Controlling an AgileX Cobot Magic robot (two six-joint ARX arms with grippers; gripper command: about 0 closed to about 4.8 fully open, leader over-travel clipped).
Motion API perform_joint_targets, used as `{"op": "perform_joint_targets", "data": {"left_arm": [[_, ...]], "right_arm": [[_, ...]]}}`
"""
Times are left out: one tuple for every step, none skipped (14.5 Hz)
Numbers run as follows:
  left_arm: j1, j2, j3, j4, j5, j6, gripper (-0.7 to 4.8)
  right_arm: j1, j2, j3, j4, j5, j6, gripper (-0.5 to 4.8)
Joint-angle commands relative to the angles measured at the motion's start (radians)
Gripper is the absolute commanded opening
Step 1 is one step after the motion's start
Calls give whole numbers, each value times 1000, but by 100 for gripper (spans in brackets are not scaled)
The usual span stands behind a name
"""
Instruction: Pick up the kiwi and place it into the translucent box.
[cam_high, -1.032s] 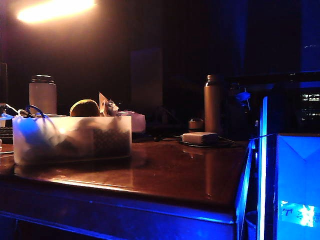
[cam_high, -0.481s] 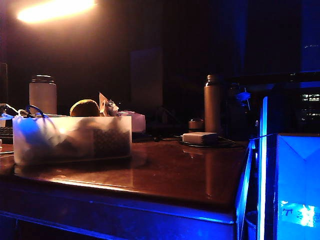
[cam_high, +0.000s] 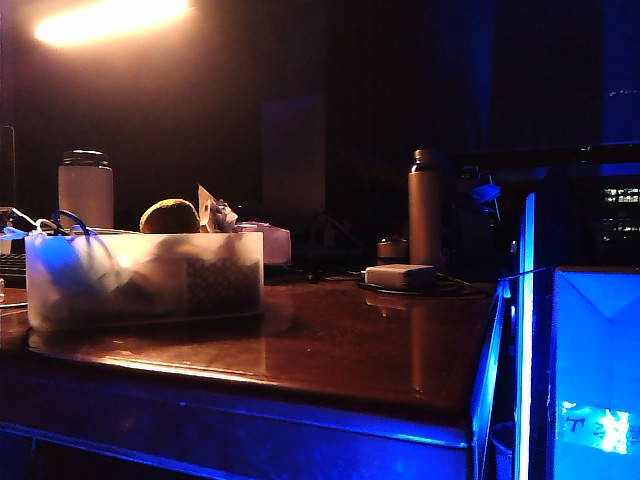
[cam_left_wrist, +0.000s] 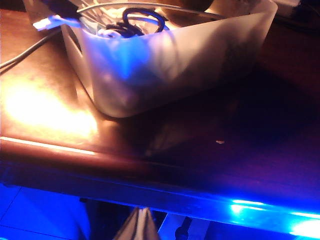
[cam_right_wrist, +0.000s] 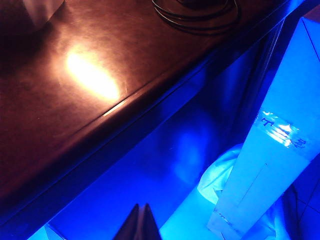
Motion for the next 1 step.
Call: {"op": "perform_joint_targets", "data": {"left_arm": [[-2, -1, -8, -7, 2, 0, -5]], "right_arm": [[0, 1, -3, 9, 6, 4, 0]]}}
